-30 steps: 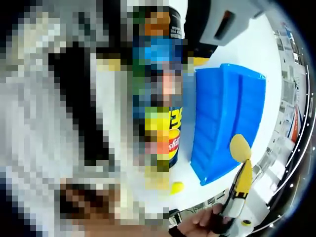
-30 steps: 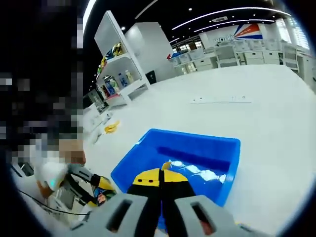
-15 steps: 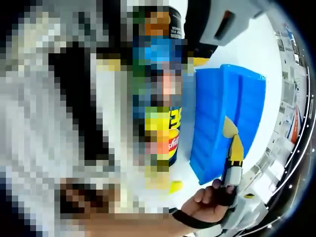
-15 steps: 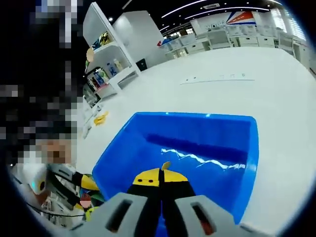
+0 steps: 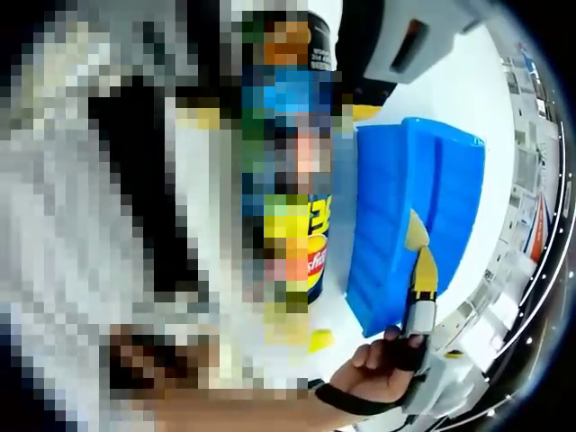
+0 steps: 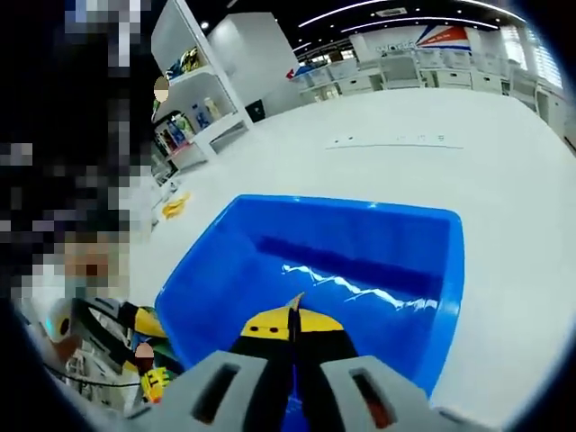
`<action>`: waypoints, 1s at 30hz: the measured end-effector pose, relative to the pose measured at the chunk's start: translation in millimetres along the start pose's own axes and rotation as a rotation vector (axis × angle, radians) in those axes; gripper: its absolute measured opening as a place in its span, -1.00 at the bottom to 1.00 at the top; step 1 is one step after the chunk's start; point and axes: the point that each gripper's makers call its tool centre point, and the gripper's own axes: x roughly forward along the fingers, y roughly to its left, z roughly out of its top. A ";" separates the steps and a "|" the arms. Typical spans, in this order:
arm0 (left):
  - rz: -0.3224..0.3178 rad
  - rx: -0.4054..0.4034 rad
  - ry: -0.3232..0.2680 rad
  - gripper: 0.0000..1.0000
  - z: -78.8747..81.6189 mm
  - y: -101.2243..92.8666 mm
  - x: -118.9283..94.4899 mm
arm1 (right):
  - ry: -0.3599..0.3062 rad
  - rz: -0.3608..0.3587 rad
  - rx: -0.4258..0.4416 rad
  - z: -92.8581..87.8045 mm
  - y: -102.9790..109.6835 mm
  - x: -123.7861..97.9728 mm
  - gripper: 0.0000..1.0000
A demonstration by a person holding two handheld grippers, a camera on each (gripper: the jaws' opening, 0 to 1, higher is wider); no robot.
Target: Open the lid of the chip container on the table, take out the chips, place them into the box in front of the container, and close the lid
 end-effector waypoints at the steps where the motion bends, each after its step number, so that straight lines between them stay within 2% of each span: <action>1: 0.000 0.000 0.000 -0.07 0.0 0.0 0.0 | 0.000 0.000 -0.002 0.4 -0.7 -0.3 -0.91; 11: -0.002 0.000 0.001 -0.07 0.2 0.0 0.2 | 0.006 -0.010 -0.005 -0.3 -7.1 -6.6 -0.88; 14: 0.000 0.001 0.001 -0.07 0.2 -0.1 0.0 | -0.083 0.028 -0.035 14.0 0.0 -15.6 -0.88; 17: 0.000 0.001 -0.003 -0.07 0.4 -0.3 -0.2 | -0.219 0.124 -0.149 26.7 26.1 -42.1 -0.88; 19: 0.000 0.000 -0.004 -0.07 0.5 -0.4 -0.2 | -0.295 0.166 -0.186 34.0 36.6 -58.6 -0.88; 22: -0.005 -0.001 -0.001 -0.07 0.7 -0.6 -0.1 | -0.316 0.187 -0.196 33.1 42.1 -74.6 -0.87; 26: -0.006 -0.002 0.002 -0.07 0.9 -0.8 0.0 | -0.360 0.204 -0.263 30.5 45.2 -95.3 -0.74; 28: -0.002 -0.001 -0.002 -0.07 0.9 -1.3 -0.2 | -0.365 0.213 -0.273 25.0 42.6 -106.5 -0.74; 30: -0.001 -0.002 -0.008 -0.07 1.1 -1.0 -0.4 | -0.402 0.208 -0.315 22.1 36.6 -119.0 -0.74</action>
